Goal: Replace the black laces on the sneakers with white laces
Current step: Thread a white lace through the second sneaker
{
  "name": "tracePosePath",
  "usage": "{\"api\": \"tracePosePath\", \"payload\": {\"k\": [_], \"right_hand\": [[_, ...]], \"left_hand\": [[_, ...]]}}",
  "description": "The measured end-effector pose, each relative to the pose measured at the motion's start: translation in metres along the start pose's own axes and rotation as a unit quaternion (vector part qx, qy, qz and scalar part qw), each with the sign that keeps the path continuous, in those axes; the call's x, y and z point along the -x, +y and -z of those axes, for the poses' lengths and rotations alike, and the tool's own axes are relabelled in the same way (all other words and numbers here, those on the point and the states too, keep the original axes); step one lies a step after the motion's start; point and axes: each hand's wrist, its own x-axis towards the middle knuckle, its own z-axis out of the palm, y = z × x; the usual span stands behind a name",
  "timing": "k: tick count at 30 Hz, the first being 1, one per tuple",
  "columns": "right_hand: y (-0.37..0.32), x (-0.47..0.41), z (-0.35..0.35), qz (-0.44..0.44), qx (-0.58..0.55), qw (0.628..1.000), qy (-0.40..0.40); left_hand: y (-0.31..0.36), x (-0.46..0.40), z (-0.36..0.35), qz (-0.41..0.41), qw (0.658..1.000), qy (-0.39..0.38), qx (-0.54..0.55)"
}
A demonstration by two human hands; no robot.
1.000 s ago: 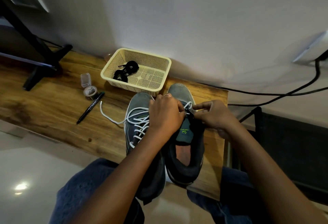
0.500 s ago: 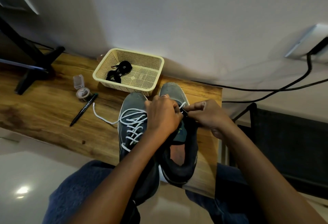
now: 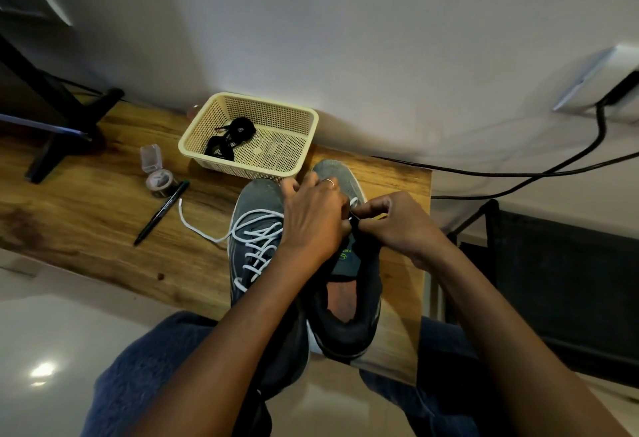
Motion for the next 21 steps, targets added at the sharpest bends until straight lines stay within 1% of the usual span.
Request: {"api": "tracePosePath", "payload": {"k": [6, 14, 16, 21], "right_hand": [[-0.004, 0.003, 0.0, 0.037, 0.05, 0.998, -0.002], [-0.002, 0.001, -0.001, 0.047, 0.084, 0.995, -0.021], [0.0, 0.001, -0.003, 0.033, 0.078, 0.996, -0.015], [0.003, -0.002, -0.007, -0.035, -0.004, 0.999, 0.023]], "left_hand": [[-0.002, -0.001, -0.005, -0.007, 1.0, 0.003, 0.017], [-0.007, -0.002, -0.008, -0.007, 0.999, 0.025, 0.041], [-0.008, -0.004, -0.008, -0.008, 0.999, 0.012, 0.043], [-0.011, -0.006, -0.006, 0.009, 0.998, -0.021, 0.05]]}}
